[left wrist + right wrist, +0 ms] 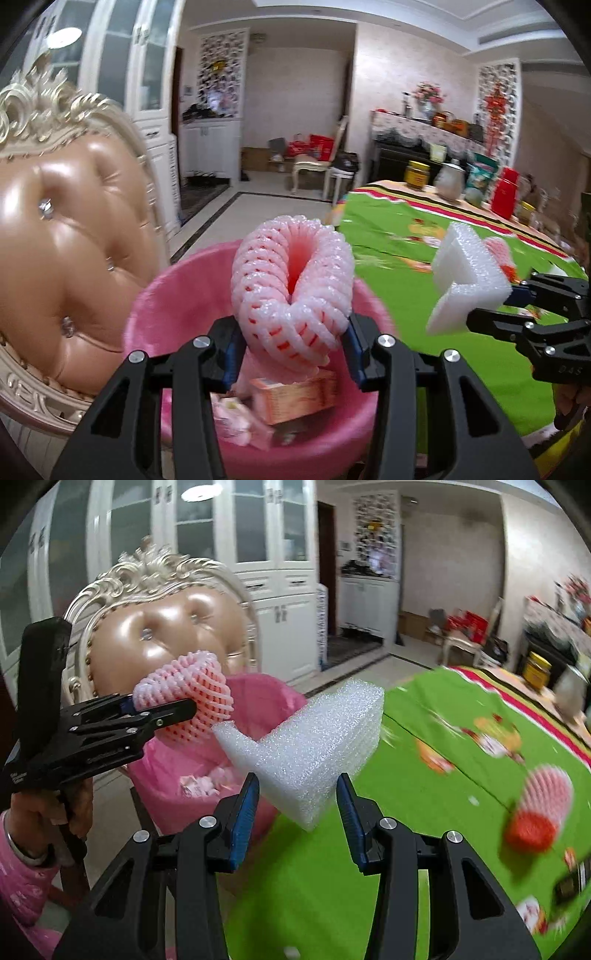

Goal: Collect trash
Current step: 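Carry the L-shaped foam and pink foam net over the pink bin, then open both tools to drop the foam and net into the pink bin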

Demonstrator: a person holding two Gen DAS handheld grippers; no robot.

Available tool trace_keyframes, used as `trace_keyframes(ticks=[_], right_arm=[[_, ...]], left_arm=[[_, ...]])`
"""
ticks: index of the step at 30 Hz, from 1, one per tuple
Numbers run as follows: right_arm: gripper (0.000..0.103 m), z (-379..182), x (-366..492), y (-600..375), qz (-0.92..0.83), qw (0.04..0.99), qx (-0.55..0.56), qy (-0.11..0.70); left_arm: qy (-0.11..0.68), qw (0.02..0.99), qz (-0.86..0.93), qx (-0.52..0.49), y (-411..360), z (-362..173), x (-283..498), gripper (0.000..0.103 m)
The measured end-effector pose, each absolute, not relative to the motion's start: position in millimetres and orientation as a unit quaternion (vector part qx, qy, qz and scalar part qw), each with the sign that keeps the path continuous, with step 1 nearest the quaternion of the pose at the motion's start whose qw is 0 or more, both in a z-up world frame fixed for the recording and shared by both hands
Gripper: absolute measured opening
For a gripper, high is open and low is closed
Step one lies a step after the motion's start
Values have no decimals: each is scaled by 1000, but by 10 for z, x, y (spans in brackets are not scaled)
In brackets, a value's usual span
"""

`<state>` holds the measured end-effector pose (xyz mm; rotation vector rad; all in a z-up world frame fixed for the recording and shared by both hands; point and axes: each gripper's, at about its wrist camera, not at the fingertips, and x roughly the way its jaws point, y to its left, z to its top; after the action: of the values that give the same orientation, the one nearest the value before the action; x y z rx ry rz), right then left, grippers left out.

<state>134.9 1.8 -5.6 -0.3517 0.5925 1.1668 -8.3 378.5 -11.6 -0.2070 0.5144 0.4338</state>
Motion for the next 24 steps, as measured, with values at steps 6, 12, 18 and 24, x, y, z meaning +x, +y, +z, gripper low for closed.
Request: trace_keyframes(ticks=[6, 12, 18, 24], right_arm=[[43, -94, 1335, 526, 566, 756, -190, 269], [55, -113, 1400, 901, 589, 740, -195, 259], [67, -2, 1539, 775, 588, 749, -146, 267], [67, 65, 1634, 108, 558, 775, -129, 266]], left_arm=[[265, 927, 222, -144, 4266, -270, -160, 47], [273, 920, 243, -139, 4517, -348, -147, 74], [256, 912, 280, -154, 4545, -314, -398, 82], [258, 910, 291, -142, 4239, -231, -491, 94]])
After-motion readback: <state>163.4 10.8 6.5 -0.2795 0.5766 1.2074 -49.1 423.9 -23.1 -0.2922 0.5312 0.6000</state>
